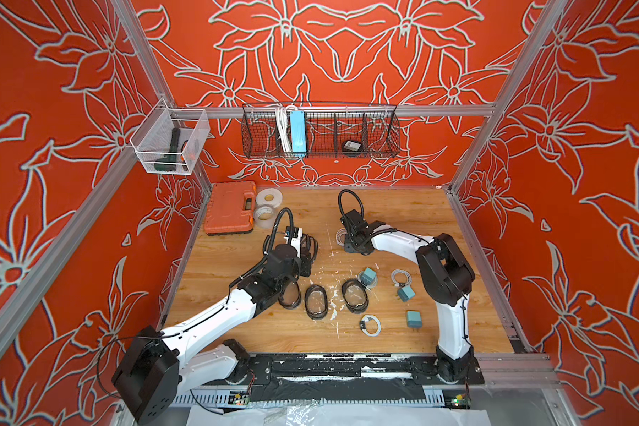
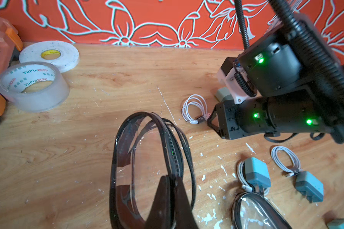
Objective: Pack away charging kits
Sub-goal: Pick up the charging cable from the center of the board.
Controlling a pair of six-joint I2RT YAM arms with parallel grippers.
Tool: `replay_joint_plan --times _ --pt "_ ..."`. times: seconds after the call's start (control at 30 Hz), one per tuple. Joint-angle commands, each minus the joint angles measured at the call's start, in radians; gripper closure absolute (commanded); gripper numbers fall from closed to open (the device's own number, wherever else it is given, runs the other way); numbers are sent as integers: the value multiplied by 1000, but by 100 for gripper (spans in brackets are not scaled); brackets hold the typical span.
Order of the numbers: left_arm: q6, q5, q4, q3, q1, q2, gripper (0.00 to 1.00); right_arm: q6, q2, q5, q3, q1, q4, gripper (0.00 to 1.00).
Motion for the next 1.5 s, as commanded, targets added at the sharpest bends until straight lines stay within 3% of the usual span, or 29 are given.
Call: replay_joint_plan --times 0.0,0.17,0.3,0.6,0.93,1.03,1.1,1.33,1.47 --pt "2 5 11 -5 5 -10 100 25 -4 59 16 10 -39 58" --pt "6 2 12 -2 5 -10 100 35 -66 -4 -38 10 70 49" --pt "6 -19 14 -6 5 -4 100 54 -37 30 8 8 57 43" --pt "8 -24 32 -28 5 -37 100 69 131 74 193 -11 -71 43" --pt "7 -36 27 -26 5 -42 100 68 134 57 147 -8 -70 46" --pt "8 -35 35 -30 5 -38 100 63 128 62 126 -8 -58 54" --pt "5 -40 46 -35 5 -35 100 62 124 60 120 -8 -61 66" --pt "36 -31 156 -103 5 -28 100 59 71 40 57 -10 -17 93" --pt "57 23 171 -100 4 -18 100 37 -25 15 -29 -12 46 100"
